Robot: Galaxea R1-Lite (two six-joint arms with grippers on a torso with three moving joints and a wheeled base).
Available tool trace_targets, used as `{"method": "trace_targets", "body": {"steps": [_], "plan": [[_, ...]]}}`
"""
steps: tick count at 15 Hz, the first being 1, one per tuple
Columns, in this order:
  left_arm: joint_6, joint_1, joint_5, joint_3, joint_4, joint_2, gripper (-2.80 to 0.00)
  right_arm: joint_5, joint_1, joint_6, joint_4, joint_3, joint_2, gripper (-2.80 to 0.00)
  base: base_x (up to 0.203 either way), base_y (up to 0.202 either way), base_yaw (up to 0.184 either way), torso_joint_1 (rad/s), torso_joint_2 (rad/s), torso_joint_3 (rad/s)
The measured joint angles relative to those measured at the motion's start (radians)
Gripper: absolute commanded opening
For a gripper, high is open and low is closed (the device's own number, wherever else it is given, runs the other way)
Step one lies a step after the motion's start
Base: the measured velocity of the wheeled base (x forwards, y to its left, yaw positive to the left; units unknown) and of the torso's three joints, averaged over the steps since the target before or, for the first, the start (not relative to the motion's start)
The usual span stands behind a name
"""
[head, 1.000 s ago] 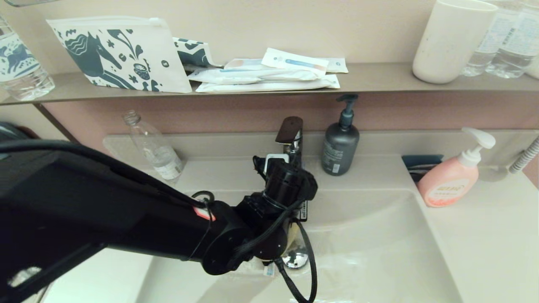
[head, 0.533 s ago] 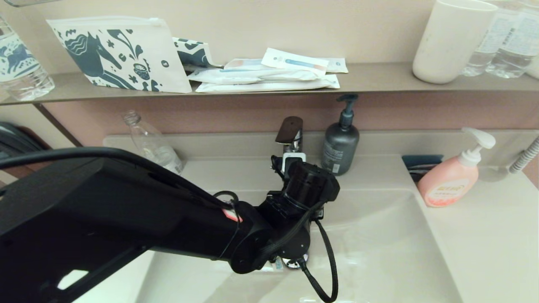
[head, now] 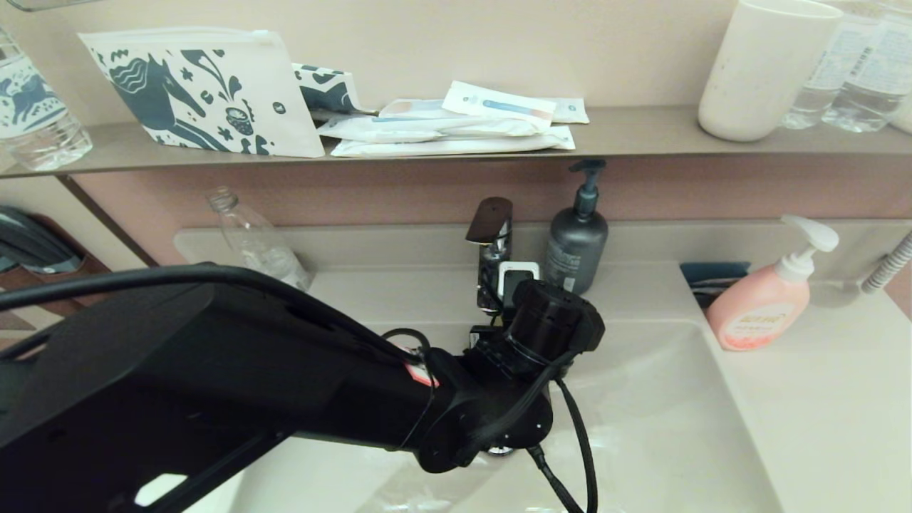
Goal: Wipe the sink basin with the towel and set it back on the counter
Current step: Wipe the sink
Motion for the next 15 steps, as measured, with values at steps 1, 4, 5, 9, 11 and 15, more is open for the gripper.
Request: {"method": "trace_targets", "body": {"steps": [1, 4, 5, 9, 11, 15], "plan": [[0.0, -0.005, 0.001, -0.006, 0.004, 0.005, -2.8, 0.0, 0.0, 0.0, 0.0, 0.0, 0.0, -2.8, 0.0, 0.0, 0.0, 0.0, 0.0, 0.0], [-0.001, -0.018, 0.016, -0.044, 0.028, 0.024, -2.8, 0.0, 0.0, 0.0, 0.0, 0.0, 0.0, -2.8, 0.0, 0.0, 0.0, 0.0, 0.0, 0.0], [-0.001, -0.021, 0.017, -0.056, 0.034, 0.03, -2.8, 0.0, 0.0, 0.0, 0.0, 0.0, 0.0, -2.8, 0.0, 0.0, 0.0, 0.0, 0.0, 0.0], [0.0, -0.03, 0.029, -0.147, 0.084, 0.059, -2.8, 0.0, 0.0, 0.0, 0.0, 0.0, 0.0, -2.8, 0.0, 0.0, 0.0, 0.0, 0.0, 0.0], [-0.002, -0.043, 0.038, -0.21, 0.125, 0.079, -2.8, 0.0, 0.0, 0.0, 0.0, 0.0, 0.0, -2.8, 0.0, 0.0, 0.0, 0.0, 0.0, 0.0], [-0.004, -0.079, 0.065, -0.315, 0.195, 0.12, -2.8, 0.0, 0.0, 0.0, 0.0, 0.0, 0.0, -2.8, 0.0, 0.0, 0.0, 0.0, 0.0, 0.0]]}}
